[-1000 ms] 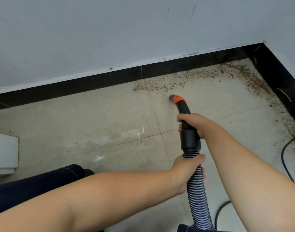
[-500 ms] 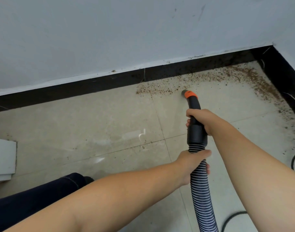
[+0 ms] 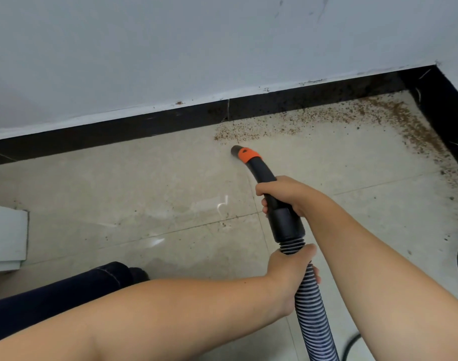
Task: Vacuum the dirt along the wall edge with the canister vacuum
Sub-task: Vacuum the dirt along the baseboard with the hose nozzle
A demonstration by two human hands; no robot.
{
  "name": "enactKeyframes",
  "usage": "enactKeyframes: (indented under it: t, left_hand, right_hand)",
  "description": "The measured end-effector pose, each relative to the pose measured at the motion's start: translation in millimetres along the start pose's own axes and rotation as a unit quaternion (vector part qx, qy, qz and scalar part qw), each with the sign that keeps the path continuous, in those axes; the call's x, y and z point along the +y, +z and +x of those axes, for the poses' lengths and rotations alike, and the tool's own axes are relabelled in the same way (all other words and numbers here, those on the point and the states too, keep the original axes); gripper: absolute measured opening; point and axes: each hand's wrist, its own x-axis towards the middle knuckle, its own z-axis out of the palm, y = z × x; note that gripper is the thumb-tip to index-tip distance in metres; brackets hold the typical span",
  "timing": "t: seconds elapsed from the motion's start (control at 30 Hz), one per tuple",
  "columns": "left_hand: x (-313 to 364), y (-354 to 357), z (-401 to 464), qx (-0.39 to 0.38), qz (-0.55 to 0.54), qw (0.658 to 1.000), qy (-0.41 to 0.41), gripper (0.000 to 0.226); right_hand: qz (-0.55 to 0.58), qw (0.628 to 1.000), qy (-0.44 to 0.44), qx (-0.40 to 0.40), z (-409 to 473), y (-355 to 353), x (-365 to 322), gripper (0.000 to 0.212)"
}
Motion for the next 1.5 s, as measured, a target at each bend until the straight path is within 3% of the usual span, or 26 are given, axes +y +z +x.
enactKeyframes:
  t: [0.37,0.93,1.07,1.3,1.5]
  left_hand:
    - [35.0,2.3,10.3,-0.051,0.07,0.996,-0.031,0.018]
    - [19.6,-17.4,4.1,0.025,-0.042,0.999,-0.007,0.02]
    - [23.8,-20.8,8.4,0.02,-0.029,0.999,-0.009,0.018]
    - [50.7,-18.6,23.3,-0.047,0.061,0.996,-0.032,0.018]
    - [44.6,-26.0,27.0,-0.026,0.027,0.999,-0.017,0.016]
  right_hand:
    - [0.14,0.977,-0.003,0.158,5.3,-36.4,-2.3,0.012]
    - [-0.033,0.999,-0.022,-0.036,13.5,24.7,-20.8,0.02]
    - [0.001,1.0,-0.027,-0.001,15.9,20.3,-19.5,0.015]
    - [0.119,0.979,-0.019,0.167,22.6,-17.2,-18.7,0.011]
    - [0.048,0.994,-0.026,0.09,26.4,2.8,-30.8,0.012]
